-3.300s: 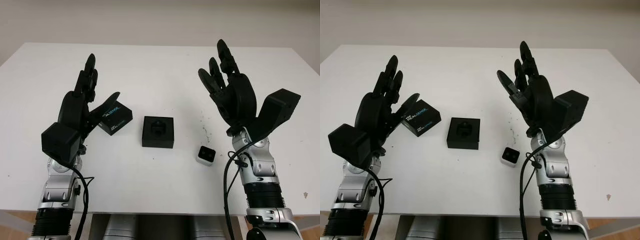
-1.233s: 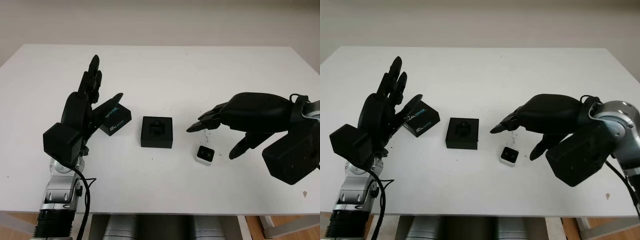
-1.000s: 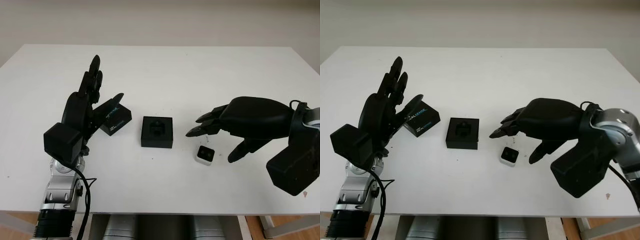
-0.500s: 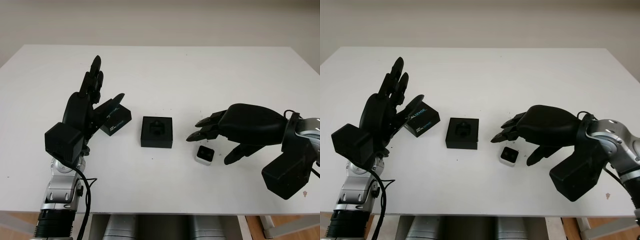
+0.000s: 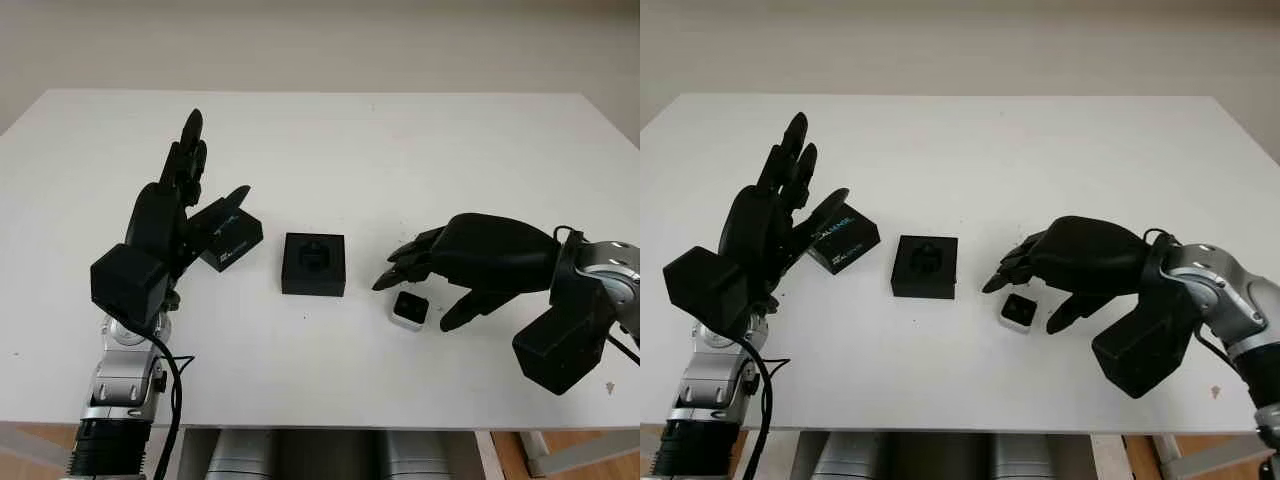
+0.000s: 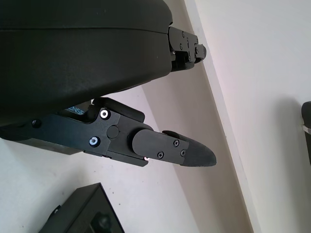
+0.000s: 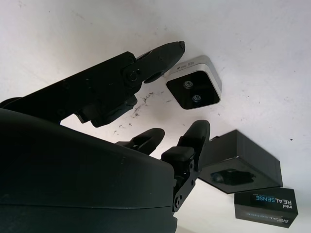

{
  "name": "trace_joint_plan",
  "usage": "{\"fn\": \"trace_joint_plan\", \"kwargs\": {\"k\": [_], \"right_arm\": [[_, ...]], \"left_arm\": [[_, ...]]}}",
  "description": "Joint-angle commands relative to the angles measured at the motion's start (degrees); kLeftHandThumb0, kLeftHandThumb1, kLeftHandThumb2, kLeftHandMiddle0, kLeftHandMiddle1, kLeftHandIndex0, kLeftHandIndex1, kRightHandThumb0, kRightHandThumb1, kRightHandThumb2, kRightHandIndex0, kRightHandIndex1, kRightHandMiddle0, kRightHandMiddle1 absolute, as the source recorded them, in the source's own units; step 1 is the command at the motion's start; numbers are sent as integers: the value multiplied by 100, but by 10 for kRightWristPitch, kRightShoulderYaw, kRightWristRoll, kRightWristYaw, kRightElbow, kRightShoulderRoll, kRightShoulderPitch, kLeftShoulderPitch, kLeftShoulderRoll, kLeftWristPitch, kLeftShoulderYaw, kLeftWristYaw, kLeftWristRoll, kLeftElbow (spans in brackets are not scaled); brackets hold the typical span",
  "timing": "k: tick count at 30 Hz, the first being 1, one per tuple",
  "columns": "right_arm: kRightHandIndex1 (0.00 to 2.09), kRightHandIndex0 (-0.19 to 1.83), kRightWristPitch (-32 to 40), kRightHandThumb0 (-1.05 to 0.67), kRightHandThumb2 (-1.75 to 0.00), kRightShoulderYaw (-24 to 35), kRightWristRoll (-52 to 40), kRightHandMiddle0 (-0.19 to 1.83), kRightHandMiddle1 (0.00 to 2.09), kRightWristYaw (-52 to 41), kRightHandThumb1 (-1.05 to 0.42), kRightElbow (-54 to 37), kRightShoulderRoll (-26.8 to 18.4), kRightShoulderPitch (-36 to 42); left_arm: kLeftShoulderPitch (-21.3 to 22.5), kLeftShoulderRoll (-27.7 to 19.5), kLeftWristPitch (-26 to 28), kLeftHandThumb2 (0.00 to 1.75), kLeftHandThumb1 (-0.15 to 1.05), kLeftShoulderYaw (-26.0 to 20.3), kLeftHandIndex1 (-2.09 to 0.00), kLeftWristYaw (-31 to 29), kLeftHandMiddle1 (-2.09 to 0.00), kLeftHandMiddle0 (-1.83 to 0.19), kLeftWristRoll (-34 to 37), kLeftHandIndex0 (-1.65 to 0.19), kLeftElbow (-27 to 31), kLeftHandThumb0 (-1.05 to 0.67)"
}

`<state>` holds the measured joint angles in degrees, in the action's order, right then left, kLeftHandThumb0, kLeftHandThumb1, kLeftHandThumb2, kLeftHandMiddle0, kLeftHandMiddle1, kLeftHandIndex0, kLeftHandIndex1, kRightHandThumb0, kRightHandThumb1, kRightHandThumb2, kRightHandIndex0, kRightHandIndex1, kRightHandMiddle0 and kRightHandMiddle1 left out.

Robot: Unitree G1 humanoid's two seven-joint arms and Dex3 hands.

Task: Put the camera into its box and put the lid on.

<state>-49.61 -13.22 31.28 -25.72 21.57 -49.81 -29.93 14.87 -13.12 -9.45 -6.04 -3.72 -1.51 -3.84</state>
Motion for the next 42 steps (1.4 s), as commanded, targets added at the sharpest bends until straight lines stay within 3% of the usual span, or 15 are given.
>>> {"fn": "trace_joint_plan", "kwargs": {"k": [1, 18, 42], "right_arm": [[19, 54, -8, -44, -5, -3, 1, 37, 68, 10, -80, 12, 6, -13], [25, 57, -36, -39, -6, -20, 31, 38, 91, 48, -82, 64, 10, -39], [29, 53, -43, -39, -6, -41, 16, 38, 85, 43, -83, 85, 24, -49]], "left_arm": [[0, 2, 3, 13, 105, 1, -5, 1, -5, -2, 0, -1, 12, -58], [-2, 5, 10, 12, 105, 3, -5, 8, -5, -3, -6, -1, 18, -57], [-7, 8, 20, 12, 105, 4, -5, 9, -5, -2, -9, 0, 28, -56]]}}
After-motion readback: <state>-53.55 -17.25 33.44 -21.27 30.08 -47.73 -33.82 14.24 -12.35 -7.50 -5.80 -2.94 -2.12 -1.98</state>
